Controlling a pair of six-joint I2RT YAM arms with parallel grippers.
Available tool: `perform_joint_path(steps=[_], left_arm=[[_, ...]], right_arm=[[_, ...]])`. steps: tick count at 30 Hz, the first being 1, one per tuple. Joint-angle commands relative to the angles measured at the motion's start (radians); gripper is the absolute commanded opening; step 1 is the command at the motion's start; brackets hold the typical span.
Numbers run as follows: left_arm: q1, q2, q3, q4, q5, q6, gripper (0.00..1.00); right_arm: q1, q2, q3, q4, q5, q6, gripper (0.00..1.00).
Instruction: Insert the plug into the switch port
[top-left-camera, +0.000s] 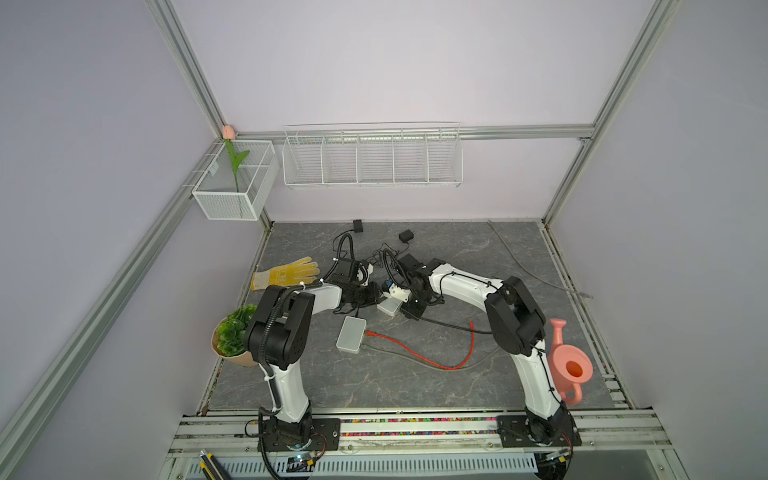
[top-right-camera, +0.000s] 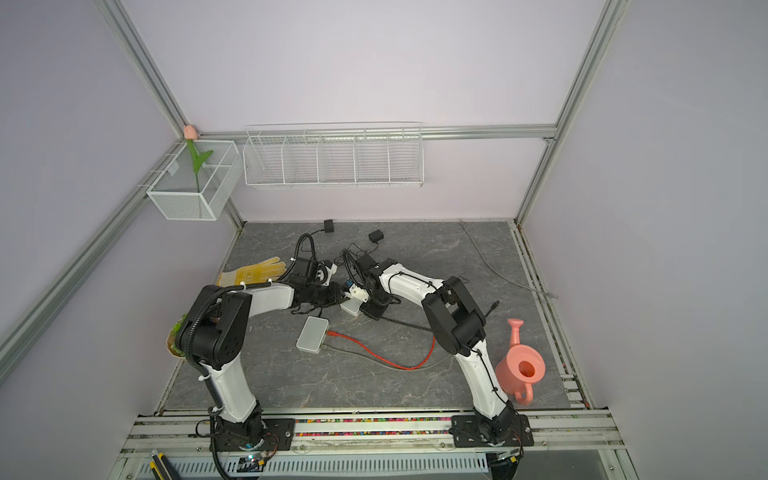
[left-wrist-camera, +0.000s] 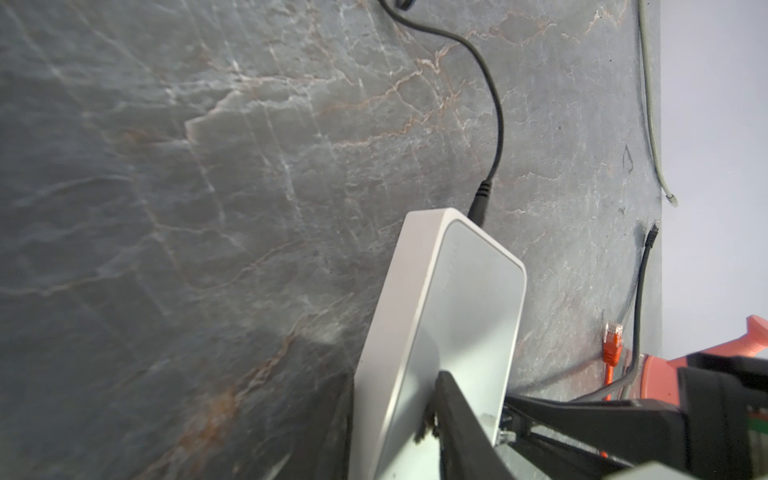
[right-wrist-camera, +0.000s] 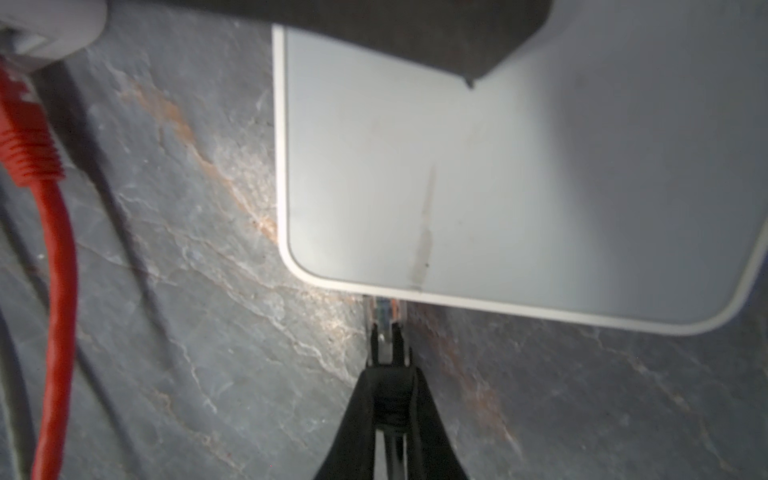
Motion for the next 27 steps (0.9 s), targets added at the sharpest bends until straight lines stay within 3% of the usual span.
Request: perform_joint_path(steps=[1,27], left_arm=[[-0.010,-0.006,-0.023,-0.003,0.069,-0.003,0.34],[-0.011,-0.046,-0.087,0.056,0.055,-0.043,0.31]], right_arm=[[0.000,0.023,0.019,0.047,0.005,0.019,0.07],[0.035,-0.018,-0.051,0.045,-0.006,0.056,0.07]])
